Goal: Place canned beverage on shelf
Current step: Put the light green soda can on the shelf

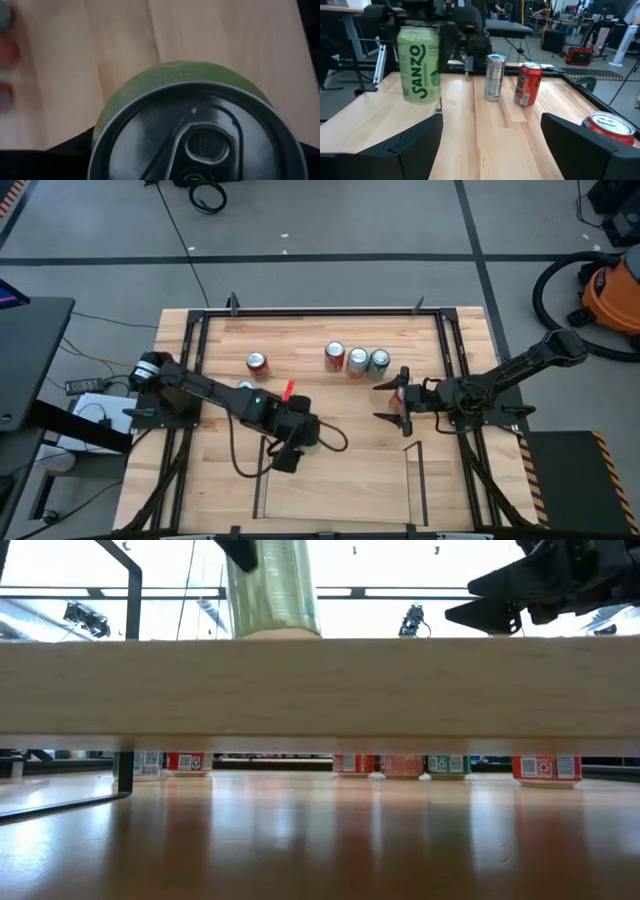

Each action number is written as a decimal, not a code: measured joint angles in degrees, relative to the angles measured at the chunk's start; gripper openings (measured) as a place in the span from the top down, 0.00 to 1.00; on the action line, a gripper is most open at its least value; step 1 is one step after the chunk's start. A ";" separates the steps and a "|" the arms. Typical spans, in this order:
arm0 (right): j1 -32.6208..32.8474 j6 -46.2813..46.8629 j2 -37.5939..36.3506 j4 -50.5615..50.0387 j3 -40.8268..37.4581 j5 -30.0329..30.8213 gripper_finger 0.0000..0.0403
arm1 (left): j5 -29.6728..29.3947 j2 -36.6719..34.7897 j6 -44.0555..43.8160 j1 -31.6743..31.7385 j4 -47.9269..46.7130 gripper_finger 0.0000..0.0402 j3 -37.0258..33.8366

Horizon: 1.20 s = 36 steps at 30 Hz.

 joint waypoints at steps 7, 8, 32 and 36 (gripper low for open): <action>0.08 0.15 0.00 -0.23 -0.01 0.00 0.14 | 4.67 1.39 -21.56 -3.35 1.27 0.21 -0.06; 0.08 0.19 0.00 -0.15 -0.02 0.00 0.14 | 5.06 1.61 -23.88 -4.09 1.23 0.21 -0.06; 0.89 0.81 0.33 0.44 0.01 -0.43 0.14 | 2.99 6.99 -29.22 -5.93 -3.64 0.20 -0.02; 0.89 0.52 0.33 0.42 0.01 -0.44 0.14 | 1.73 6.99 -28.47 -6.18 -3.64 0.14 -0.02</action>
